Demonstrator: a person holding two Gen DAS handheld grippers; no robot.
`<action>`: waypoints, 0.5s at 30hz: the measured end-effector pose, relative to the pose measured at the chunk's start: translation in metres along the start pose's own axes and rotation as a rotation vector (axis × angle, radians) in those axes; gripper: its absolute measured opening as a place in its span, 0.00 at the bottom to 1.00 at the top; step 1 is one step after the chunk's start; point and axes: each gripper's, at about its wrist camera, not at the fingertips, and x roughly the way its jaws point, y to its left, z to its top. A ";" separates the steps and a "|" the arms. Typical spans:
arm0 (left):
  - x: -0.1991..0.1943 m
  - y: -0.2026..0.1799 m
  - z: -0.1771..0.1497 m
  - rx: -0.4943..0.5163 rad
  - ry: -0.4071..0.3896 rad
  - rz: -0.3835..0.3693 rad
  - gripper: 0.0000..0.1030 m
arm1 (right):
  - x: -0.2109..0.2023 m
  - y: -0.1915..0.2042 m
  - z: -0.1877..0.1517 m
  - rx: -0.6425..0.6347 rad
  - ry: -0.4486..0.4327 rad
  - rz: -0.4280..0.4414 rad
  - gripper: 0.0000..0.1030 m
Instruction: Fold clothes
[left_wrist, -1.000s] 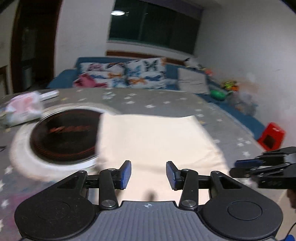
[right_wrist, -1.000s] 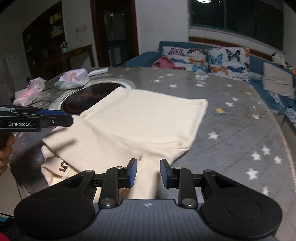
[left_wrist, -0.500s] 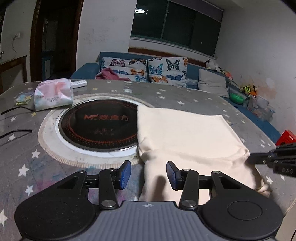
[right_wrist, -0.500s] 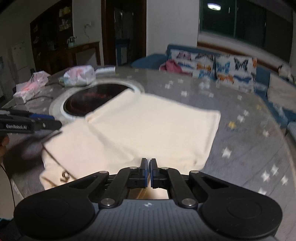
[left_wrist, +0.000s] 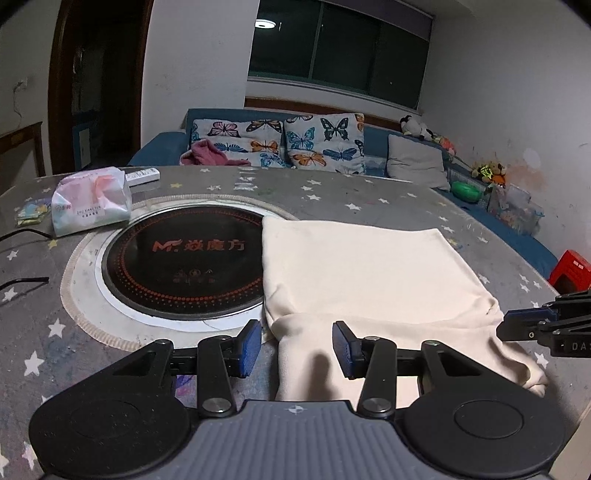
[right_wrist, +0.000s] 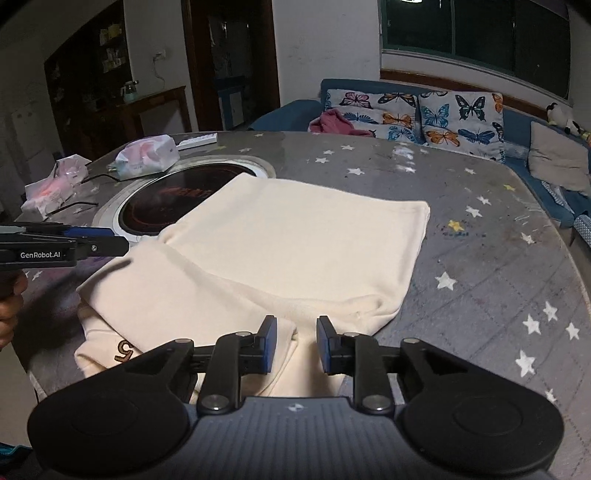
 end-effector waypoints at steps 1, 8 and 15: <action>0.001 -0.001 0.000 0.001 0.003 0.000 0.45 | 0.003 0.000 0.000 0.005 0.008 0.007 0.22; 0.006 0.000 -0.002 0.005 0.010 0.009 0.45 | 0.007 0.016 0.003 -0.058 -0.003 -0.010 0.07; 0.011 0.005 -0.002 0.000 0.018 0.030 0.45 | 0.001 0.017 0.016 -0.079 -0.034 -0.079 0.07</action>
